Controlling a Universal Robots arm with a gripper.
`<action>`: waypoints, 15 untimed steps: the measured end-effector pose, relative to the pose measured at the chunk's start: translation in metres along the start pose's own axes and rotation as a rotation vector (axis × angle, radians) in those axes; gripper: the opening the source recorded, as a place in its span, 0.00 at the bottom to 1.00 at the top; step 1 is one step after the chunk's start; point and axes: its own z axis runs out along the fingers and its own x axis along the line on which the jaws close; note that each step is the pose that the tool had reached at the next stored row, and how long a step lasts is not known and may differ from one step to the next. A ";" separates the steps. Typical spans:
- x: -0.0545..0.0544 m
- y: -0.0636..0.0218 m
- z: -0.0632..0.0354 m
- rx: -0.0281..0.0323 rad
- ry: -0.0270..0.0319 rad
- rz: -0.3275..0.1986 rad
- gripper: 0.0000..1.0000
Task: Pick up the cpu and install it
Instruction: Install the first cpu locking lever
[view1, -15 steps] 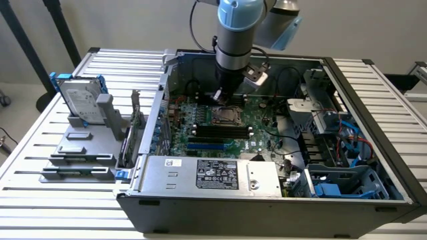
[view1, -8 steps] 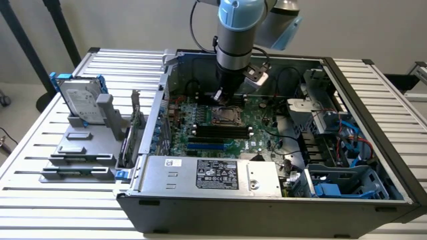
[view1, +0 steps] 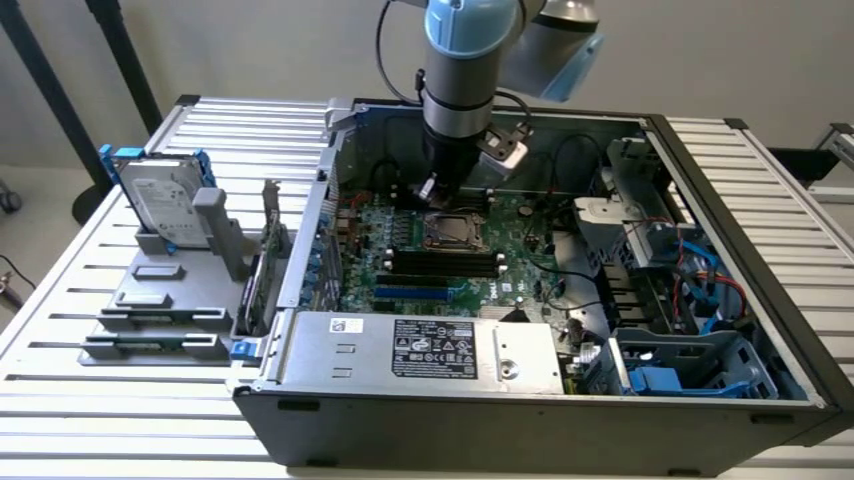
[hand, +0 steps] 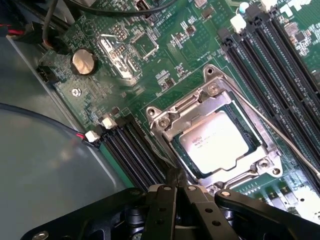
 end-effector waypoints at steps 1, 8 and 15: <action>-0.001 -0.0012 0.0000 0.0002 -0.0001 -0.001 0.11; -0.005 -0.0078 -0.0001 0.0014 -0.0011 -0.008 0.11; -0.004 -0.0096 0.0004 0.0026 -0.0014 -0.013 0.11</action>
